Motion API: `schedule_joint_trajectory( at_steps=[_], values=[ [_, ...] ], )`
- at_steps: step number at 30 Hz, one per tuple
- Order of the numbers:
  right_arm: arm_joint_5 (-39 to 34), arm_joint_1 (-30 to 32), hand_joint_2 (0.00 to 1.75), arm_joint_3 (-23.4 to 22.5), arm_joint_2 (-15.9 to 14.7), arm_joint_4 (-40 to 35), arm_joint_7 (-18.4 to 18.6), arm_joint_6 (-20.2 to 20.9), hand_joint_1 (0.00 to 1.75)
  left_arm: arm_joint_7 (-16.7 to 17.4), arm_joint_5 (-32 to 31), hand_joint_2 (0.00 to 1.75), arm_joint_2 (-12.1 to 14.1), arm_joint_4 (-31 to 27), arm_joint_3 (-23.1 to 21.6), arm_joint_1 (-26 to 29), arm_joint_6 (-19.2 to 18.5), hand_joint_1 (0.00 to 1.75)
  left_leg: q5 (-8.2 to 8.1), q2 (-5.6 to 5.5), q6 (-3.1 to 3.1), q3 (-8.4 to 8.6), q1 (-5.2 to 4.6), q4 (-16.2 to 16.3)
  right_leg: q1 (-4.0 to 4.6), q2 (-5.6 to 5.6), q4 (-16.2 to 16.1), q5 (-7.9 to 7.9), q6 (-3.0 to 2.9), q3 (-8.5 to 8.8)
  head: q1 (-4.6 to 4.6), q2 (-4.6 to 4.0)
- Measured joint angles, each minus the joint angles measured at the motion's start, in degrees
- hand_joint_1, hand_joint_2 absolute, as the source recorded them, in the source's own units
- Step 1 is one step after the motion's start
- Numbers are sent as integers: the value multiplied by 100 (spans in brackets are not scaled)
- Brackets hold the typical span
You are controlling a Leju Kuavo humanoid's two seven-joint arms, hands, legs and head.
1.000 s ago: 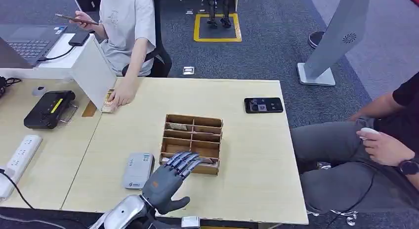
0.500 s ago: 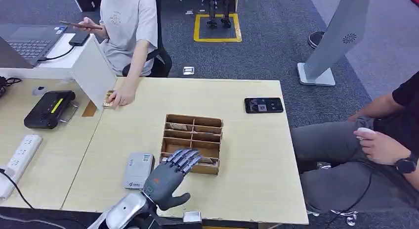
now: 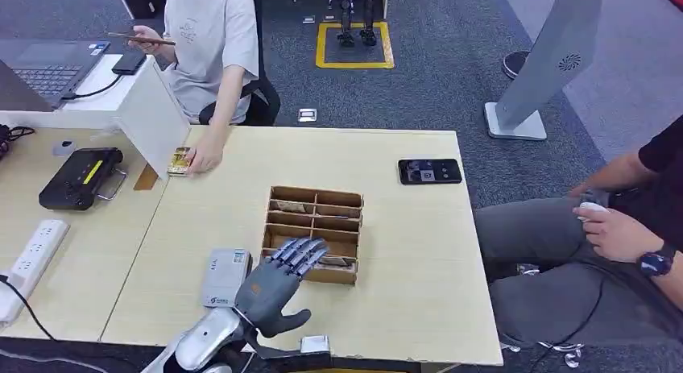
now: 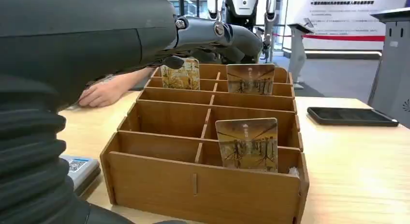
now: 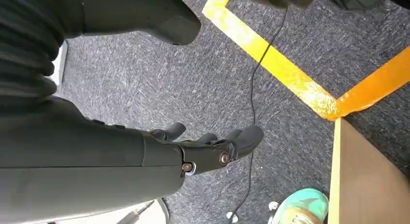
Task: Pass the card to the sensor for recognition and then transmit it.
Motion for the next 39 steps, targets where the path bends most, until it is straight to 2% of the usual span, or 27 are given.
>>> schedule_joint_trajectory(
  at_steps=[32, 39],
  values=[
    [-17, -2, 175, 0, 0, -39, 0, 44, 0, -22, 160, 175, -184, 195, 9, -92, -157, 0, 0, 0, 0, 0, 0, 0, 0, 0, 0, 0, 0, 0, -2, 0],
    [-42, -2, 175, 2, 0, -55, 0, 44, 0, 68, 151, 175, -221, 291, 37, -158, -153, 0, 0, 0, 0, 0, 0, 0, 0, 0, 0, 0, 0, 0, -2, 0]
  ],
)
